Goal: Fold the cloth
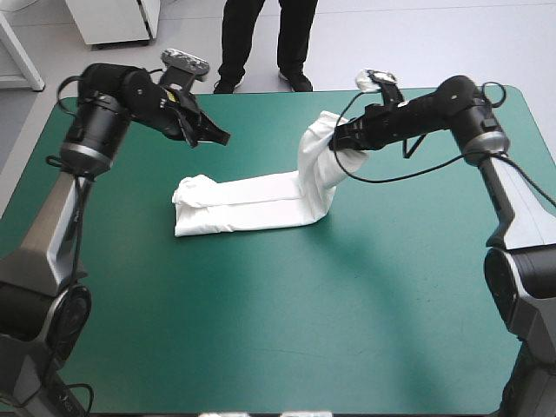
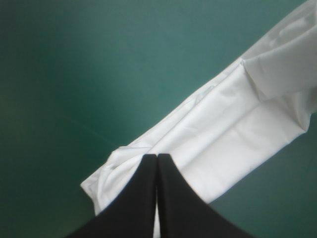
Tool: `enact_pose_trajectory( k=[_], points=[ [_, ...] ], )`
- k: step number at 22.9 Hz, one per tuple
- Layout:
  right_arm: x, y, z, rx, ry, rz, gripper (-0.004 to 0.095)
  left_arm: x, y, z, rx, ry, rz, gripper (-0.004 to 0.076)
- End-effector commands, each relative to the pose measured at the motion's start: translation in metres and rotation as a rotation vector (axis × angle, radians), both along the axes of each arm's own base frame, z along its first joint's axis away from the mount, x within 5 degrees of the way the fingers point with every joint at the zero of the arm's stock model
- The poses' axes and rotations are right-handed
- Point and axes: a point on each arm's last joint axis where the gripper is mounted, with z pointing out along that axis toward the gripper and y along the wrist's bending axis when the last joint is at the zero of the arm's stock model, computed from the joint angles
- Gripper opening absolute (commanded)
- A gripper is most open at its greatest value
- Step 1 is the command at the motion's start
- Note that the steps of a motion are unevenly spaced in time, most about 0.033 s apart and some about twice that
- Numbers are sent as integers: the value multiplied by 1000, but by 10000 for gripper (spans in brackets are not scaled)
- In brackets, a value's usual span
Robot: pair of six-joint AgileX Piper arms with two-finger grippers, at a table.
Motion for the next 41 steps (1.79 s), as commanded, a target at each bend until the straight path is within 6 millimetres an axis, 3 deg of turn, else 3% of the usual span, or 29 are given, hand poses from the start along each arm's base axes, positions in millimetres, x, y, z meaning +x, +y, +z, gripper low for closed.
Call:
enact_pose_trajectory(
  k=[1,7,15,22,24,29,31,33,36,41],
  points=[
    [-22,34,48,106,-152,31,-13,-40,25,49,-41,-103,38,-9],
    [-31,81,39,123,-161,94,-13,-63,59,63,20,-163,137,-9],
    [-33,120,26,140,-139,169,-13,-78,103,73,69,-282,286,-9],
    [-21,145,9,145,-125,205,-13,-80,103,75,41,-285,285,-9],
    [-14,161,-12,135,-93,229,-13,-82,103,75,43,-275,285,-9],
    [-17,188,-25,144,-127,290,-6,-90,105,80,50,-281,288,-9],
    [-18,195,-24,163,-130,306,70,-94,105,81,49,-282,288,-9],
    [-19,196,-22,172,-128,316,280,-100,105,79,51,-276,288,-9],
    [-22,197,-13,191,-127,334,502,-103,106,73,56,-250,287,-9],
    [-19,186,2,166,-161,330,513,-112,106,76,53,-265,287,-9]
  ],
)
